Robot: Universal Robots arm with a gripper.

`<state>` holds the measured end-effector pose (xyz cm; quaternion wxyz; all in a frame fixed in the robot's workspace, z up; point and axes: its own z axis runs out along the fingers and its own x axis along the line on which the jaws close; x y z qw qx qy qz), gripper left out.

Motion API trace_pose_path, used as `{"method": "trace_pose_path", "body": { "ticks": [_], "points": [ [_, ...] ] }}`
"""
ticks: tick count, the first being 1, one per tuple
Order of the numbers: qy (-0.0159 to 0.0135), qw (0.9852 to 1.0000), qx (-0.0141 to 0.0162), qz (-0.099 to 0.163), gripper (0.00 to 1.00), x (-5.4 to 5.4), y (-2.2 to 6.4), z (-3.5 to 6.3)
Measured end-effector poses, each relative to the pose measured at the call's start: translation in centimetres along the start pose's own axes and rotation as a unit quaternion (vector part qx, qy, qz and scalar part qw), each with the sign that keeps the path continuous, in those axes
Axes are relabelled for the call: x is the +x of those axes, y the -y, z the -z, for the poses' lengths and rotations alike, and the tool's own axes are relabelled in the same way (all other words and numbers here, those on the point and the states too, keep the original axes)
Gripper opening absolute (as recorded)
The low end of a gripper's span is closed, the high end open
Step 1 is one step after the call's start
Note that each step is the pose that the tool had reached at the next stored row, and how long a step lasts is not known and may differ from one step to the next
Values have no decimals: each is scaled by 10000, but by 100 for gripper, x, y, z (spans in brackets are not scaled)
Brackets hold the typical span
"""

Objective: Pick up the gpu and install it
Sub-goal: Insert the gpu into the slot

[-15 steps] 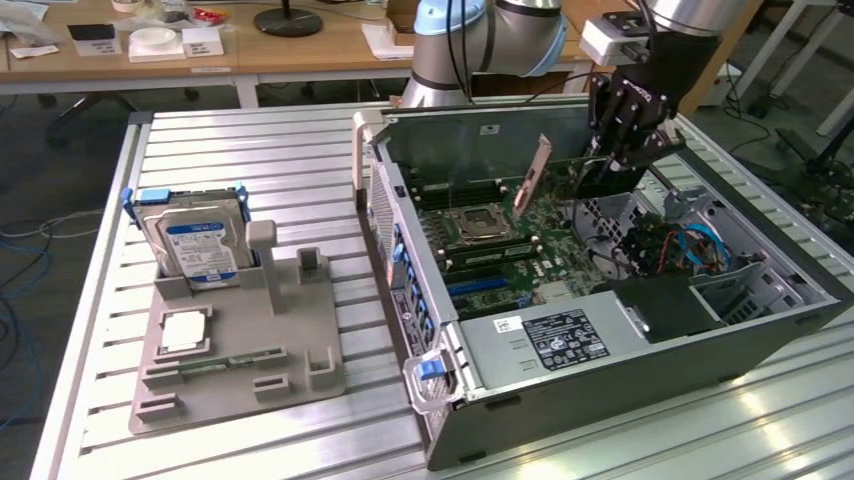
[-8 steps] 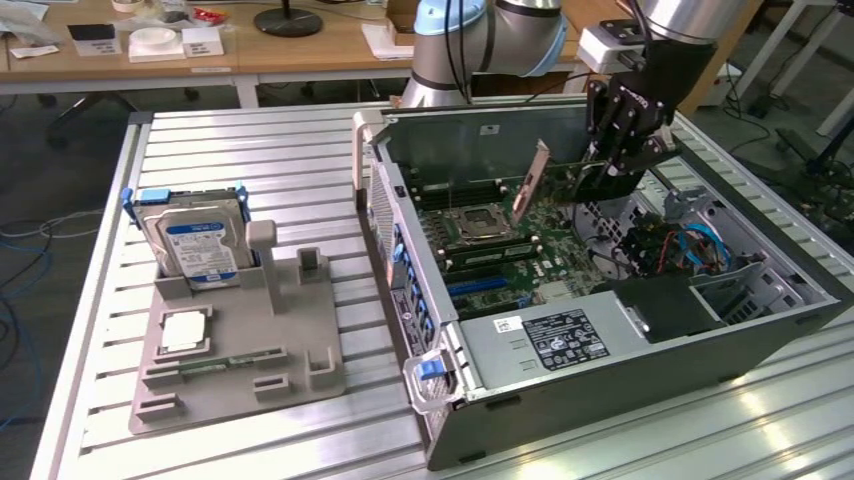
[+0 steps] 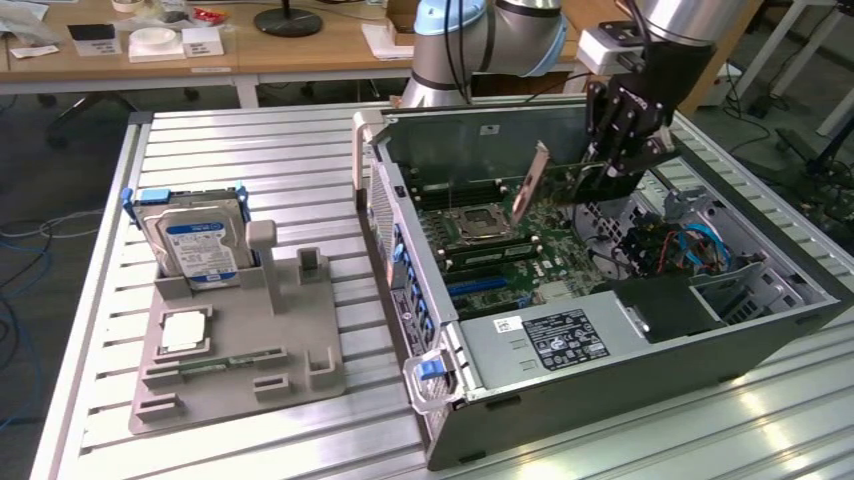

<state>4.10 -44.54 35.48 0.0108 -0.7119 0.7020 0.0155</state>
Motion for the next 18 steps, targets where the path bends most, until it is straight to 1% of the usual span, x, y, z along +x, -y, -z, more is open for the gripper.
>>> {"method": "trace_pose_path", "body": {
  "ticks": [5,11,16,18],
  "points": [
    [-2,10000,0,0,27,3,0,-72],
    [-2,10000,-1,0,27,4,0,-107],
    [-2,10000,-1,0,27,4,0,-108],
    [0,10000,0,0,27,5,1,-128]
  ]
}}
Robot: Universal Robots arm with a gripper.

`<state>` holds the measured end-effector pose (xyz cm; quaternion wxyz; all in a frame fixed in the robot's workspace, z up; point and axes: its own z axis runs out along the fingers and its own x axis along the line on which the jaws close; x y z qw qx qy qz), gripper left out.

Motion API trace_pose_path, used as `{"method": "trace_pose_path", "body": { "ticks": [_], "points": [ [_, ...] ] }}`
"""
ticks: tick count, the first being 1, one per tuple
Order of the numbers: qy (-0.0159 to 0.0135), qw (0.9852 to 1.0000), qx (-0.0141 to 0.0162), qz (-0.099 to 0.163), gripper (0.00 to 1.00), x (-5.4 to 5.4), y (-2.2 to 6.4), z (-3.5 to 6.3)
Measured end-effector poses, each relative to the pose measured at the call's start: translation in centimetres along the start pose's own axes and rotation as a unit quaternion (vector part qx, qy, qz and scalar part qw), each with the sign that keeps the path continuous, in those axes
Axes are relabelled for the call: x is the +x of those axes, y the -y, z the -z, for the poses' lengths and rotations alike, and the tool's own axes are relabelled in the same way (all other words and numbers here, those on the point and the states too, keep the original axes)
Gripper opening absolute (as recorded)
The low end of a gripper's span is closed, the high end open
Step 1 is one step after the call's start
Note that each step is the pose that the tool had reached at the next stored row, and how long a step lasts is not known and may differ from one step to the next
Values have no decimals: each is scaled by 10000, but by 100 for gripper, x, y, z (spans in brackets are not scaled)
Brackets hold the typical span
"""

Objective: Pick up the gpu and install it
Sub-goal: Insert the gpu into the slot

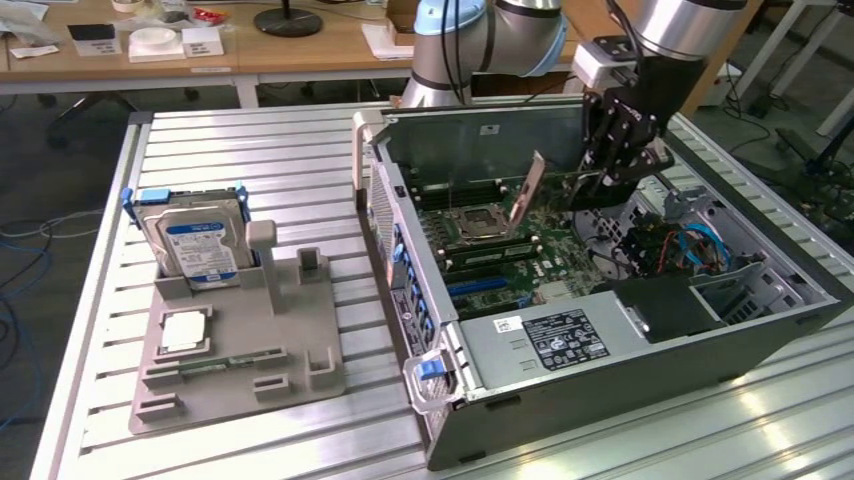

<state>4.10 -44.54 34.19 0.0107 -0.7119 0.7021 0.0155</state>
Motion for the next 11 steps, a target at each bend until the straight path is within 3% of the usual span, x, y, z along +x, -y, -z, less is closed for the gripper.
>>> {"method": "trace_pose_path", "body": {
  "ticks": [11],
  "points": [
    [-3,10000,6,0,27,5,-41,-154]
  ]
}}
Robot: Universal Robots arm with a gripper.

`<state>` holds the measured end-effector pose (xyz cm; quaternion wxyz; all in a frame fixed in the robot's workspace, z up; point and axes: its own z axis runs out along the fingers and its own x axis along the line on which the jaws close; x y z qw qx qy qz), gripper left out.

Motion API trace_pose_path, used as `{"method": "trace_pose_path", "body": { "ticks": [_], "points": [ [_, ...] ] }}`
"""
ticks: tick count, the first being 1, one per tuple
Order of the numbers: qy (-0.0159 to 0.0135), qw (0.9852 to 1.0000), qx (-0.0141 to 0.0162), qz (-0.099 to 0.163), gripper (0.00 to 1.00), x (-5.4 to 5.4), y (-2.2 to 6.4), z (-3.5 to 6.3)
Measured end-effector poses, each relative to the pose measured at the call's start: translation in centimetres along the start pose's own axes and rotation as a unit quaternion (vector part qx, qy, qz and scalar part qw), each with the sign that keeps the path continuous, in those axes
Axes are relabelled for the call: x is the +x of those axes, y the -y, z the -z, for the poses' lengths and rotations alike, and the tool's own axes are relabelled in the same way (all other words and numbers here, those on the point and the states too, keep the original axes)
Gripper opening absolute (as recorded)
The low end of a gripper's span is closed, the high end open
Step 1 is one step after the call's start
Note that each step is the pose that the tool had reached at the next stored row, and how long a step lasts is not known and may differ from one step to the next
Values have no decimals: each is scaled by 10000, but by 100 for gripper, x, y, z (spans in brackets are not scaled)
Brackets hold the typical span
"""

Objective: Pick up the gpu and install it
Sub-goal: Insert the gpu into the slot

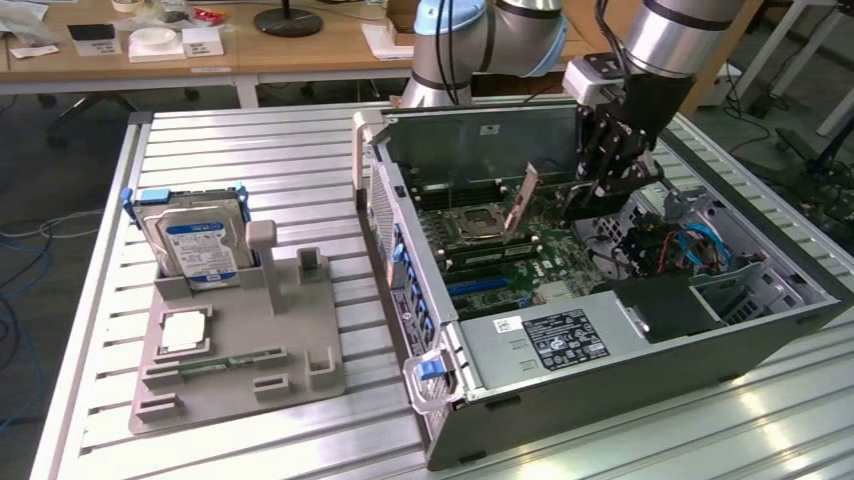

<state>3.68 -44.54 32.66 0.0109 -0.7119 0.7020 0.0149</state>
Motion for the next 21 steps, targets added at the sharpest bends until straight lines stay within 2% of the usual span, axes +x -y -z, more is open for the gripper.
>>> {"method": "trace_pose_path", "body": {
  "ticks": [10,16,18,21],
  "points": [
    [2,10000,7,-44,27,-1,-172,-36],
    [1,10000,84,-42,27,0,-290,-97],
    [1,9999,96,-42,27,1,-312,-118],
    [1,9999,97,-59,27,6,-321,-142]
  ]
}}
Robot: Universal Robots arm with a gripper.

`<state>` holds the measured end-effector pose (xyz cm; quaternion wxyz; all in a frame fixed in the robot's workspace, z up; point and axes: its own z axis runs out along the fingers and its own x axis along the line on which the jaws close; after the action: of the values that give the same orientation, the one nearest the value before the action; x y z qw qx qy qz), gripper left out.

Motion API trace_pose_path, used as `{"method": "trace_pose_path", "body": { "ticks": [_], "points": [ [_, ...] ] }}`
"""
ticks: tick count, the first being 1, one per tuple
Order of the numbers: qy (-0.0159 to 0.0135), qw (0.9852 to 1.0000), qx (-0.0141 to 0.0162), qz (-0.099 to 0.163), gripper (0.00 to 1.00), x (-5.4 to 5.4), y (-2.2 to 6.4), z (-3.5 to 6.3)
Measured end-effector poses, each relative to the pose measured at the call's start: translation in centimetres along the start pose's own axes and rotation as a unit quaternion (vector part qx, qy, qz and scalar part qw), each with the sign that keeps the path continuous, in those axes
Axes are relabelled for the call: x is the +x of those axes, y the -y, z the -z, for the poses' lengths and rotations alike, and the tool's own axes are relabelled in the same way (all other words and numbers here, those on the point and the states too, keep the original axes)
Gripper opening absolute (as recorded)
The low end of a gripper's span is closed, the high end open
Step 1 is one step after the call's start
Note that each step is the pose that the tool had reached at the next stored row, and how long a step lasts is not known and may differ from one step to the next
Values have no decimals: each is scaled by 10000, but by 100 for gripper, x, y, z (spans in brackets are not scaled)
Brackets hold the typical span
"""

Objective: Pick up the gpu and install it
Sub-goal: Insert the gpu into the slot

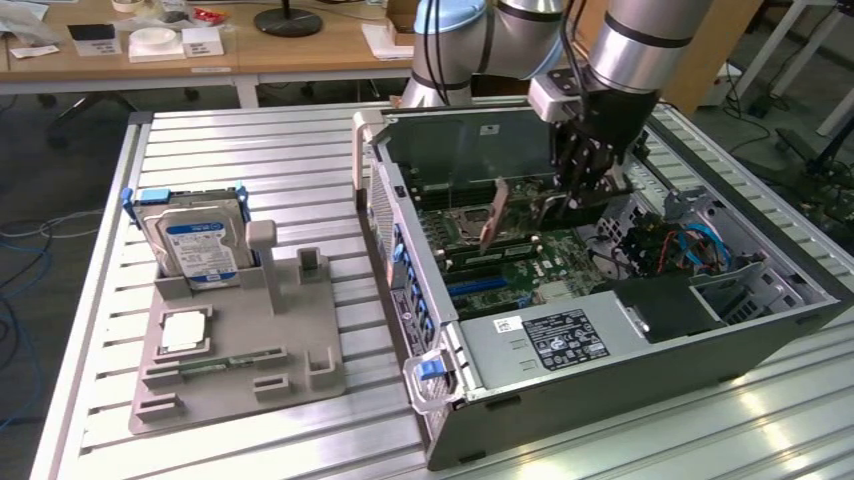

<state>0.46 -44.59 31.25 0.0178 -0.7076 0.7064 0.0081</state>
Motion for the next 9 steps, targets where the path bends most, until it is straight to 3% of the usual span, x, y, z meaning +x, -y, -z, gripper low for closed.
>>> {"method": "trace_pose_path", "body": {
  "ticks": [9],
  "points": [
    [4,10000,7,-53,27,41,-54,-27]
  ]
}}
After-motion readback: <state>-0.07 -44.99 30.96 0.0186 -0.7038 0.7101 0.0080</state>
